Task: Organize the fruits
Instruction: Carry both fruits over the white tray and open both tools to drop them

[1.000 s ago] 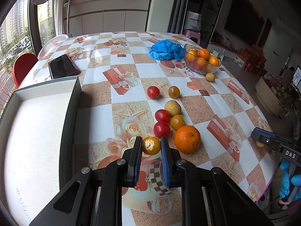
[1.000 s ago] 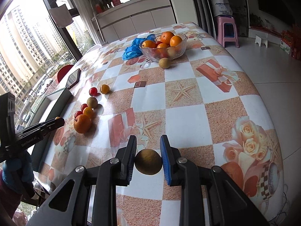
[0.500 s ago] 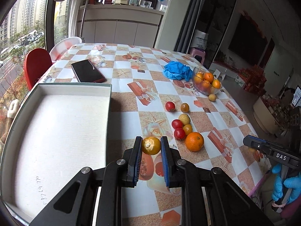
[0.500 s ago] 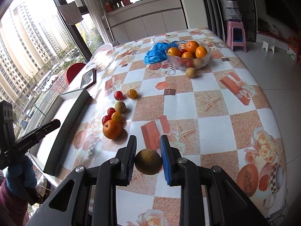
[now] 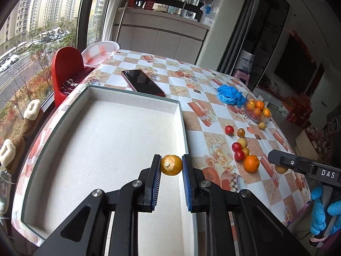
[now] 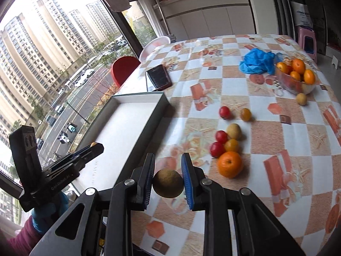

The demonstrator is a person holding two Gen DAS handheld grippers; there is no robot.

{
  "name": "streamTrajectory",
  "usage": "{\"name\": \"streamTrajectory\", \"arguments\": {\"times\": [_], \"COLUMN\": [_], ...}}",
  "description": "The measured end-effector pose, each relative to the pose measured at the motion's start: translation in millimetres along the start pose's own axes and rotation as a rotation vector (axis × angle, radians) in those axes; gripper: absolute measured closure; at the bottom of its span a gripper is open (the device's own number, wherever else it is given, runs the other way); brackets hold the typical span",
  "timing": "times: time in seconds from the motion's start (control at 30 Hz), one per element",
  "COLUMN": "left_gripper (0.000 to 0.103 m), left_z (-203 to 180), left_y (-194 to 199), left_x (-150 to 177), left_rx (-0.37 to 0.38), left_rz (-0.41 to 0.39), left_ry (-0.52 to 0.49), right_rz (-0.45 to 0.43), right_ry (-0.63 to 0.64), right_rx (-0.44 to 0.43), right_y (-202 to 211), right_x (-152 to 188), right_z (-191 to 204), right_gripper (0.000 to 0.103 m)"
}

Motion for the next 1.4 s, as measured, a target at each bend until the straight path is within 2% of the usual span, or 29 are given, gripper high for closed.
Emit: {"name": "streamTrajectory", "arguments": {"times": [0.23,0.37,0.5,0.63,0.87,0.9,0.93,0.97,1.0,1.03,1.07,1.17,1.27,1.4], "left_gripper": [0.082,0.082,0.082,0.082,0.080,0.068,0.051,0.011,0.002,0.002,0.002,0.002,0.002,0.002], "left_z": [39,55,59,61,58,56,55,55,55,56,56,61,57,42], "left_y": [5,2,-5,-12,-16,-16,-15,-13,-9,-3,0,3,5,12], "left_x": [15,26,35,42,41,41,41,41,41,40,39,35,32,25], "left_rx": [-0.091,-0.124,-0.135,-0.143,-0.154,-0.150,-0.146,-0.170,-0.197,-0.208,-0.204,-0.191,-0.205,-0.176], "left_rz": [0.000,0.015,0.041,0.062,0.057,0.057,0.055,0.047,0.016,-0.017,-0.026,-0.014,-0.006,-0.012], "left_ry": [0.036,0.059,0.067,0.071,0.035,0.028,0.026,0.033,0.040,0.041,0.040,0.058,0.055,0.030], "right_rz": [0.082,0.133,0.187,0.228,0.229,0.229,0.225,0.211,0.191,0.166,0.135,0.040,-0.047,-0.102], "right_ry": [0.075,0.108,0.104,0.086,0.117,0.117,0.115,0.117,0.123,0.126,0.119,0.073,0.065,0.055], "right_rx": [-0.092,-0.119,-0.097,-0.037,-0.001,0.001,-0.004,0.000,0.014,0.031,0.014,-0.034,-0.018,0.066], "right_y": [-56,-85,-106,-114,-108,-107,-106,-102,-101,-97,-89,-63,-34,-10], "right_x": [-2,2,8,18,22,22,21,19,13,9,5,-9,-17,-24], "right_z": [65,89,92,78,80,80,81,82,83,83,82,77,70,48], "right_gripper": [0.075,0.075,0.075,0.075,0.074,0.073,0.068,0.058,0.054,0.041,0.023,0.000,0.000,0.000]}}
Point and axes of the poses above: each gripper's, at about its wrist camera, not at the fingertips, and y roughly against the way its jaws point, z to its left, x to its underside, the point moved 1 cm from there along -y, roughly the way its jaws point, and after that the axes turned 2 degrees about -x, right-handed, at the moved point
